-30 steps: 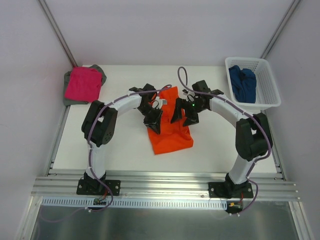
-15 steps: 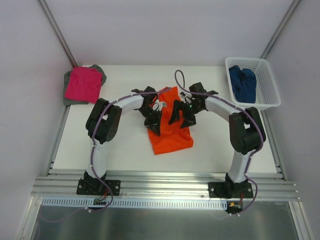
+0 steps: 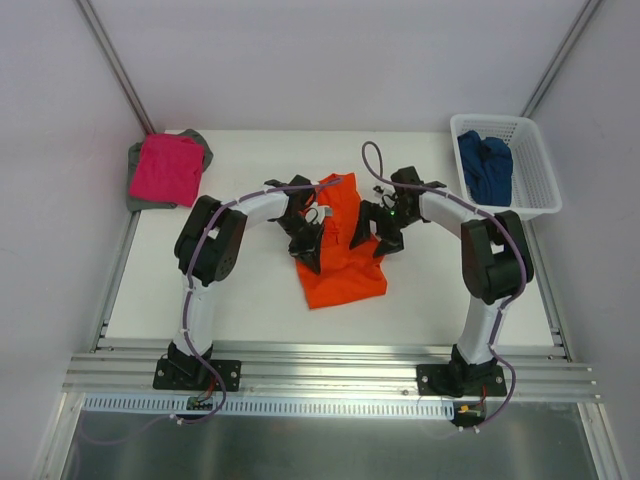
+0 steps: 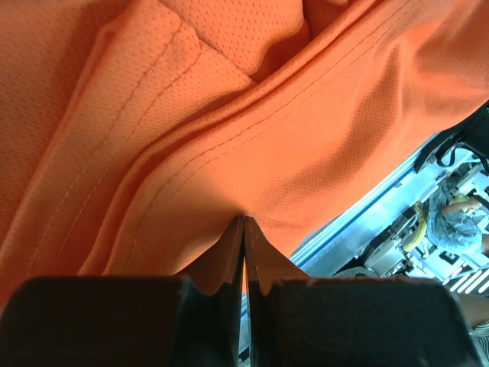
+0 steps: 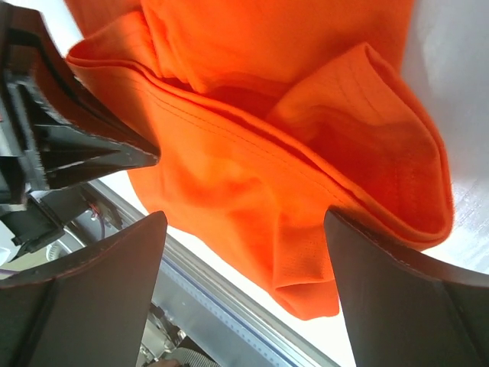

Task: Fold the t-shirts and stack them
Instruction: Fold the tshirt

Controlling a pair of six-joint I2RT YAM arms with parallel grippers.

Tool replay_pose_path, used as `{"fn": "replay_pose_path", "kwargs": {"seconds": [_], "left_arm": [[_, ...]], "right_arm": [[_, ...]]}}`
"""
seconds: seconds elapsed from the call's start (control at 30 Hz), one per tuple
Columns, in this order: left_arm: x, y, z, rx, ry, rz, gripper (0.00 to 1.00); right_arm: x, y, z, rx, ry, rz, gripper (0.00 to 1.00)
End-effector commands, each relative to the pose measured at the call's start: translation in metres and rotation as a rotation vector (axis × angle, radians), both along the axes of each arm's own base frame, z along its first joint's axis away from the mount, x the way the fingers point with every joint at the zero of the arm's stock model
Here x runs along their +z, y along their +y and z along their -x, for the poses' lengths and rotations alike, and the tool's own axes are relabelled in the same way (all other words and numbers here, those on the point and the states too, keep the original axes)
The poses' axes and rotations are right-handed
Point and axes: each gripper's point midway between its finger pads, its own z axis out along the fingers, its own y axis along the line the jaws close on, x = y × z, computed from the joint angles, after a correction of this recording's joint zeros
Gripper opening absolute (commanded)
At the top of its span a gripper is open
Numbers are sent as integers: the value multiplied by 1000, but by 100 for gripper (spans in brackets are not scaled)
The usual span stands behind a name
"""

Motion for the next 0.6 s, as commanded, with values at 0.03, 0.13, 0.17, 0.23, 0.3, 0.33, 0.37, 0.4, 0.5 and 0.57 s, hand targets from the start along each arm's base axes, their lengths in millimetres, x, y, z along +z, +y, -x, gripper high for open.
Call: {"fn": "replay_pose_path", "kwargs": {"seconds": [0.03, 0.13, 0.17, 0.23, 0.3, 0.33, 0.37, 0.4, 0.5, 0.57], "left_arm": [[11, -1, -6, 16, -8, 17, 0], [12, 0, -6, 12, -17, 14, 0], [11, 1, -6, 12, -19, 12, 0], [14, 0, -8, 12, -29, 16, 0], [17, 0, -10, 10, -42, 18, 0], [16, 1, -10, 7, -48, 12, 0], [16, 2, -10, 9, -52, 7, 0], [17, 2, -11, 7, -58, 7, 0], [28, 2, -14, -14, -104, 22, 18], [35, 5, -24, -24, -175, 0, 42]], "right_arm": [[-12, -3, 7, -4, 25, 14, 89], [-20, -1, 7, 5, 40, 25, 90], [-18, 1, 3, 6, 37, 22, 90], [-23, 1, 1, 7, 49, 24, 90], [-24, 5, -5, 9, 39, 22, 90], [-24, 6, -7, 8, 36, 19, 90], [-26, 9, -8, 12, 37, 19, 90], [-24, 12, -11, 15, 26, 14, 90], [-11, 13, -19, 22, -28, 21, 93], [1, 8, -21, 38, -73, 47, 94]]}}
